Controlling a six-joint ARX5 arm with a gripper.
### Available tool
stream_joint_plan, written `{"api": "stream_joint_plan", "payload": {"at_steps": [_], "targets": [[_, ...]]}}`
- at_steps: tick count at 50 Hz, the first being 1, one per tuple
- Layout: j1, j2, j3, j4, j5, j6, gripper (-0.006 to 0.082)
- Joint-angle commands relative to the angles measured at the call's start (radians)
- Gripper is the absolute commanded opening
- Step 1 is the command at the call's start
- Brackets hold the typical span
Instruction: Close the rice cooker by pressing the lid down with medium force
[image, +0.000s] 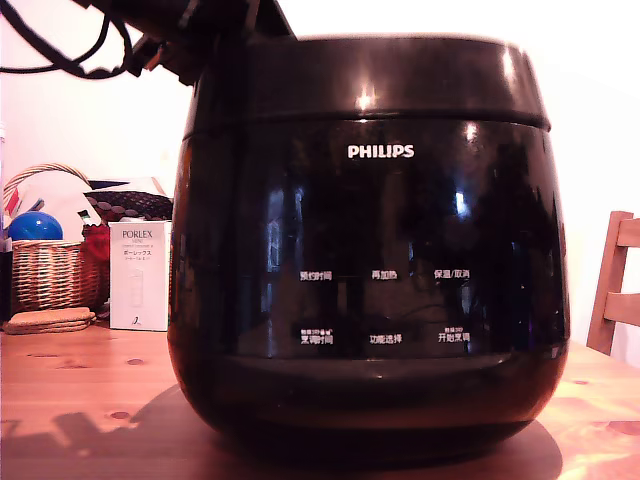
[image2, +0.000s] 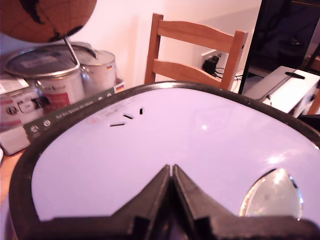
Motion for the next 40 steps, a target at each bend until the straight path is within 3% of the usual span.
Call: {"api": "stream_joint_plan", "payload": {"at_steps": [1, 16, 30, 40], "targets": [[-0.003, 0.1, -0.159, -0.135, 0.001, -0.016, -0.0021], [-0.003, 0.093, -0.124, -0.116, 0.002, -0.023, -0.0021], [-0.003, 0.075, -0.001, -0.136, 0.002, -0.041, -0.0021], [0.019, 0.048, 0.095, -0.135, 0.001, 0.017, -0.0021]]}}
